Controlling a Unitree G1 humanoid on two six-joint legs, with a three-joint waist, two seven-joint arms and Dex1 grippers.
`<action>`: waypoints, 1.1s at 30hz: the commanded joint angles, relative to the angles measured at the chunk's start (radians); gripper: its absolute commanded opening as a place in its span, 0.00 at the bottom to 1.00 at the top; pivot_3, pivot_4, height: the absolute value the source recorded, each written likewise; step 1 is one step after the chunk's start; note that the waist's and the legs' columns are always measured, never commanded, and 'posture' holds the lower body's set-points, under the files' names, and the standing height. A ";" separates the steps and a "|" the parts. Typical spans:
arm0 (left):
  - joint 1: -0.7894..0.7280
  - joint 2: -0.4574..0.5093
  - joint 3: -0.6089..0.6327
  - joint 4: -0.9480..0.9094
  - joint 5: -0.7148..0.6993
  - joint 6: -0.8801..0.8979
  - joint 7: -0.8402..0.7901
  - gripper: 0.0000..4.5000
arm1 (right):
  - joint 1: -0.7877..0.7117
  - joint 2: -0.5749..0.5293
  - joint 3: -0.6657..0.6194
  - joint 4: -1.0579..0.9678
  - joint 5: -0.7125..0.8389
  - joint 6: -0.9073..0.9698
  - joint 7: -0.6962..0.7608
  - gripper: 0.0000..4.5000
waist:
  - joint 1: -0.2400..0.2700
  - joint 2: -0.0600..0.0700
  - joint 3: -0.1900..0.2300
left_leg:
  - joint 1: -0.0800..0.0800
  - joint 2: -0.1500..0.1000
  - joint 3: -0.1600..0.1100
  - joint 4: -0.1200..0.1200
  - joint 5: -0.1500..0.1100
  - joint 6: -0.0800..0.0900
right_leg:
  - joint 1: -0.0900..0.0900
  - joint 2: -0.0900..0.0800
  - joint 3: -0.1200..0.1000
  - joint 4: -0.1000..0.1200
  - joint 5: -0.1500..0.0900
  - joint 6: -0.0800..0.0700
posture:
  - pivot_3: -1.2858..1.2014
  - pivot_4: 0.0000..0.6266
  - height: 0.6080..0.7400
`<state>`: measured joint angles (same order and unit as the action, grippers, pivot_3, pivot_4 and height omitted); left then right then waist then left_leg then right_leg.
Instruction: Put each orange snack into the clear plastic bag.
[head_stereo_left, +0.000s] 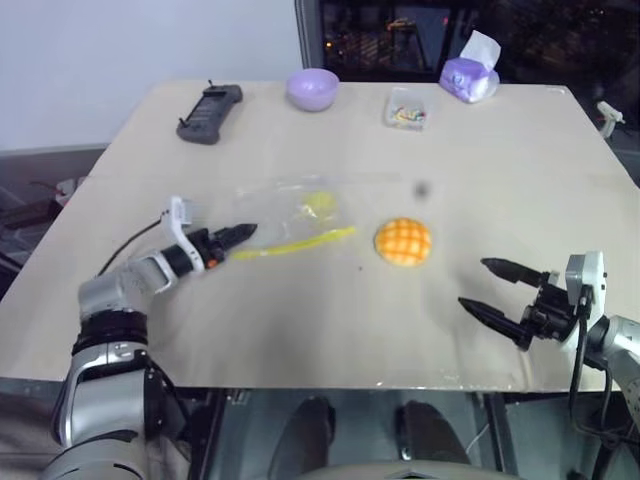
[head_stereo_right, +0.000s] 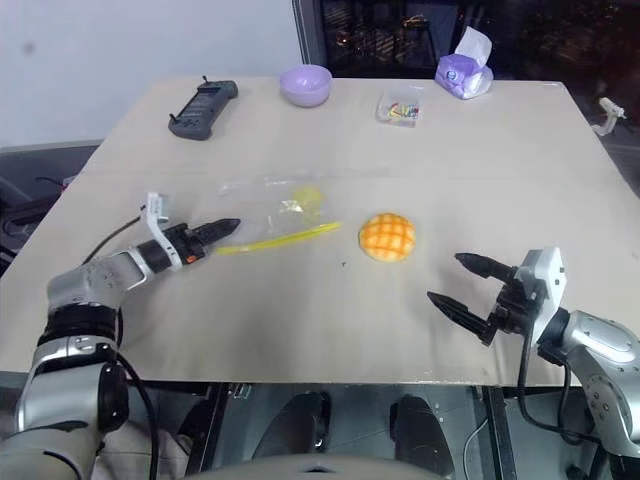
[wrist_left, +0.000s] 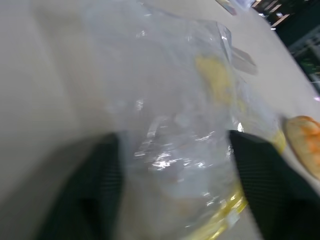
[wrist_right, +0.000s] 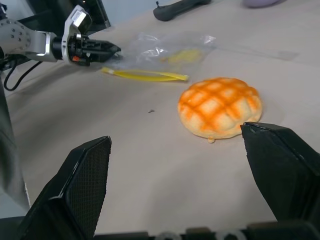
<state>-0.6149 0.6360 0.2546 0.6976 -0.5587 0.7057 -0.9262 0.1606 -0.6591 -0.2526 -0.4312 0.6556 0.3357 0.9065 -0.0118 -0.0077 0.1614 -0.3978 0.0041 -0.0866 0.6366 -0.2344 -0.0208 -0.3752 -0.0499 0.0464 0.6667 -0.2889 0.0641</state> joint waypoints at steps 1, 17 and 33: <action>0.002 -0.029 -0.033 0.030 0.019 0.049 -0.026 0.30 | -0.004 0.005 -0.016 -0.044 0.003 -0.020 -0.008 1.00 | 0.000 0.000 0.000 | 0.000 0.000 0.000 0.000 0.000 0.000 | 0.000 0.000 0.000 0.000 0.000 0.000 | 0.52 0.24 1.00; 0.063 -0.155 0.260 -0.254 -0.327 0.532 0.103 0.01 | -0.173 0.054 0.187 -0.023 -0.251 -0.092 -0.123 1.00 | -0.008 -0.001 0.001 | 0.000 0.000 -0.001 0.004 0.000 0.000 | -0.001 0.000 0.000 0.007 0.000 0.000 | 0.52 0.24 1.00; 0.262 -0.443 0.544 -0.624 -0.782 0.773 0.643 0.00 | -0.530 0.327 0.507 0.461 -0.567 -0.340 -0.184 0.20 | -0.029 -0.006 0.002 | 0.001 0.000 -0.002 0.008 0.001 -0.001 | -0.002 -0.001 0.001 0.012 0.000 0.000 | 0.52 0.24 1.00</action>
<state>-0.3774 0.1988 0.7884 0.1249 -1.2673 1.4706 -0.3235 -0.3405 -0.3506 0.2451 0.0113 0.1001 0.0413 0.7316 -0.0406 -0.0134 0.1636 -0.3966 0.0042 -0.0884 0.6442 -0.2337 -0.0224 -0.3770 -0.0511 0.0482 0.6785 -0.2889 0.0643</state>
